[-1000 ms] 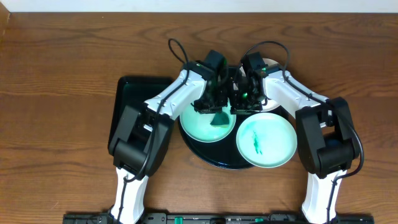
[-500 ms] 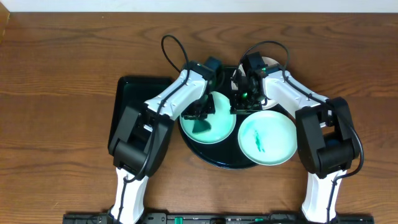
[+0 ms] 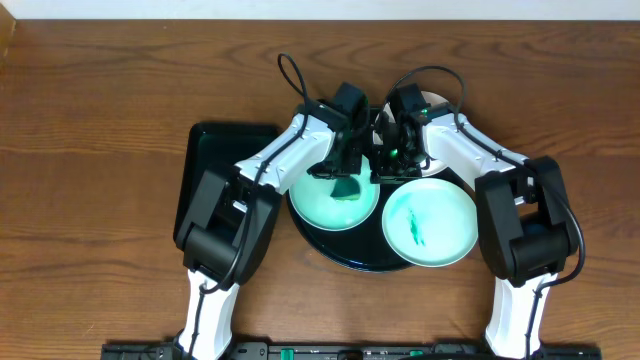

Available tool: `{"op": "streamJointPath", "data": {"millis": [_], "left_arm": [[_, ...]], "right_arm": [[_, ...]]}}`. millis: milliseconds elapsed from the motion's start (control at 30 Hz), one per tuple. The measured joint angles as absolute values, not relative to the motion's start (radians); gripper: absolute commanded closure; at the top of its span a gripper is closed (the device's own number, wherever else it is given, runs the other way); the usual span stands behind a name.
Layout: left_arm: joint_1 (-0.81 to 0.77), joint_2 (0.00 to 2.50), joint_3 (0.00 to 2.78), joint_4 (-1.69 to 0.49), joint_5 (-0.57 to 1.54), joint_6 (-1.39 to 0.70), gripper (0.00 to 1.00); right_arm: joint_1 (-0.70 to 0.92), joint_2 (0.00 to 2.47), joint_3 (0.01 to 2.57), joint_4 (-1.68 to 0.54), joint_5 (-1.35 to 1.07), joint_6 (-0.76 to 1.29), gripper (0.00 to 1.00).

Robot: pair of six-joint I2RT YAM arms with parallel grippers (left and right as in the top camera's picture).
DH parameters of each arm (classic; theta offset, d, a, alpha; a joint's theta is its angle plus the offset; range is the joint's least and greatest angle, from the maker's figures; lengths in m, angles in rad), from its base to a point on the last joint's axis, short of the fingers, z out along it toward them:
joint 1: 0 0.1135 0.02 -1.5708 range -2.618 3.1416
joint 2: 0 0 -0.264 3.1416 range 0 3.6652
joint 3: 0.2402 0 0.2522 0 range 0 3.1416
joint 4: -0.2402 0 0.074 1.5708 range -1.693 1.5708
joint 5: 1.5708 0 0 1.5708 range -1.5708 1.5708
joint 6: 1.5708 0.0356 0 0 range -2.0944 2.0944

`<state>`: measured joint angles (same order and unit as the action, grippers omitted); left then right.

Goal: Clean dirty plates on tray and stack at the side

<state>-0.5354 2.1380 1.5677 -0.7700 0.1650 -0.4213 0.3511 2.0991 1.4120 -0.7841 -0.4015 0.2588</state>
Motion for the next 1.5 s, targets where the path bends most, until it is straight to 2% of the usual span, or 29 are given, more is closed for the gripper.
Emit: {"op": "streamJointPath", "data": {"millis": [133,267,600,933,1167,1300,1500], "left_arm": [[-0.542,2.136,1.578,-0.924,-0.041,-0.537,0.93],[-0.54,2.136,1.578,-1.021,-0.116,-0.598,0.93],[-0.46,2.091,1.624,-1.069,0.142,-0.412,0.93],[-0.119,1.644,1.768,-1.077,0.181,-0.368,0.93],[-0.054,1.649,1.739,-1.089,0.182,-0.365,0.93],[-0.054,1.662,1.711,-1.088,0.182,-0.365,0.93],[-0.054,1.662,1.711,-1.085,0.183,-0.365,0.93]], "right_arm": [[0.351,2.099,1.412,-0.784,-0.402,0.259,0.99],[0.351,2.099,1.412,-0.783,-0.403,0.259,0.99],[0.351,2.099,1.412,-0.788,-0.41,0.252,0.99],[0.358,2.094,1.412,-0.793,-0.39,0.223,0.99],[0.476,1.952,1.402,-0.875,-0.121,0.236,0.99],[0.603,1.775,1.402,-0.909,0.194,0.26,0.99],[0.73,1.695,1.402,-0.928,0.505,0.272,0.99]]}}
